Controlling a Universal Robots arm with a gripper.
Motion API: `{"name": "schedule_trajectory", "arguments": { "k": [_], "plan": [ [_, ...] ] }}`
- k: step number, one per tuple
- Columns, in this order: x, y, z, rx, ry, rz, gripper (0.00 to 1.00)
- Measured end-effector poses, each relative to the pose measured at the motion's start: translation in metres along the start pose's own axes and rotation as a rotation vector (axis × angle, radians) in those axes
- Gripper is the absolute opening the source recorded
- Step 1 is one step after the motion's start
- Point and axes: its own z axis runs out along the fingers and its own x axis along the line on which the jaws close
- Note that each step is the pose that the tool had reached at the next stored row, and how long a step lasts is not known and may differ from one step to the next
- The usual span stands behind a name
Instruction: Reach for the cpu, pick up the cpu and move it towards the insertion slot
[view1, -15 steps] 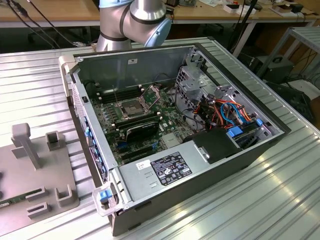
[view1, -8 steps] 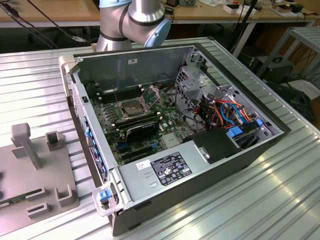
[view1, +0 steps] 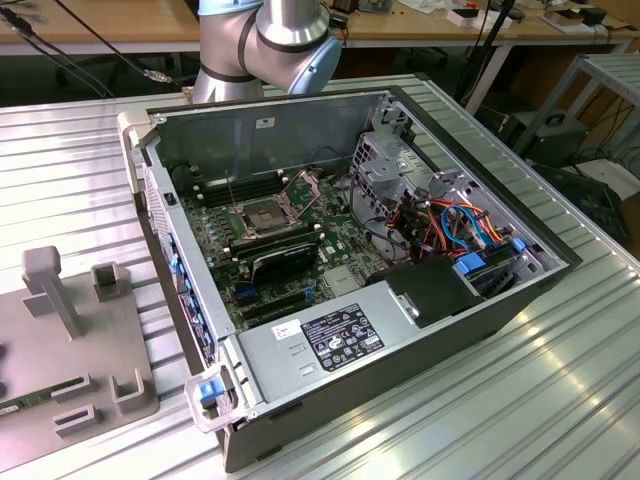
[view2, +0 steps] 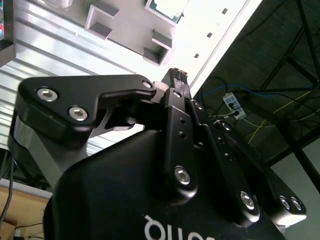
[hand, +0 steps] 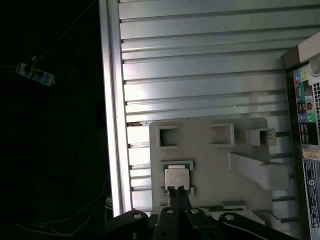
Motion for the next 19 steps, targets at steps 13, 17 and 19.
{"name": "schedule_trajectory", "arguments": {
  "k": [13,17,19],
  "plan": [
    [0.0003,0.0,0.0,0.0,0.0,0.0,0.24],
    [0.0004,0.0,0.0,0.0,0.0,0.0,0.54],
    [0.0005,0.0,0.0,0.0,0.0,0.0,0.6]
  ]
}}
